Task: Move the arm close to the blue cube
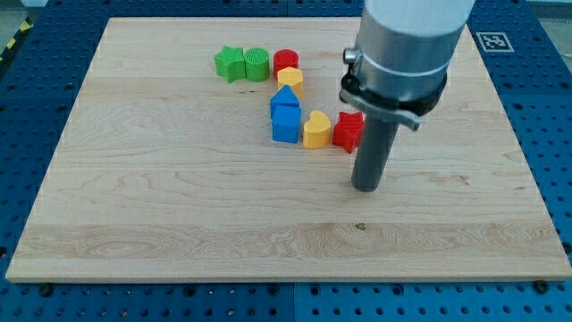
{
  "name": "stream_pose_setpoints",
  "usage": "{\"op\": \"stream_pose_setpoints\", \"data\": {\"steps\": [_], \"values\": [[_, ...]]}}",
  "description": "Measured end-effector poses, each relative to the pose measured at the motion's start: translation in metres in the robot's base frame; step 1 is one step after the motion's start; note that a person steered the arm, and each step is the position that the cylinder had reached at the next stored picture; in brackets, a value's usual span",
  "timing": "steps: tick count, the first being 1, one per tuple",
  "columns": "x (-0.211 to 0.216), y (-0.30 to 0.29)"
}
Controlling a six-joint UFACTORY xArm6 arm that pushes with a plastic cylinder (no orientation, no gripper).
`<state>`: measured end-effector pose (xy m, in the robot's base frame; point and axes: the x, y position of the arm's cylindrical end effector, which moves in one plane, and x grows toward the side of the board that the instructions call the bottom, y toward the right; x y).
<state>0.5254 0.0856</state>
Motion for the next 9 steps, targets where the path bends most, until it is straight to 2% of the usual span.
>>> {"op": "stream_pose_setpoints", "data": {"steps": [1, 2, 3, 4, 6, 7, 9], "values": [[0.007, -0.034], [0.0, -0.097], [-0.023, -0.129], [-0.043, -0.132], [-0.048, -0.134], [-0.072, -0.135], [-0.078, -0.135]]}}
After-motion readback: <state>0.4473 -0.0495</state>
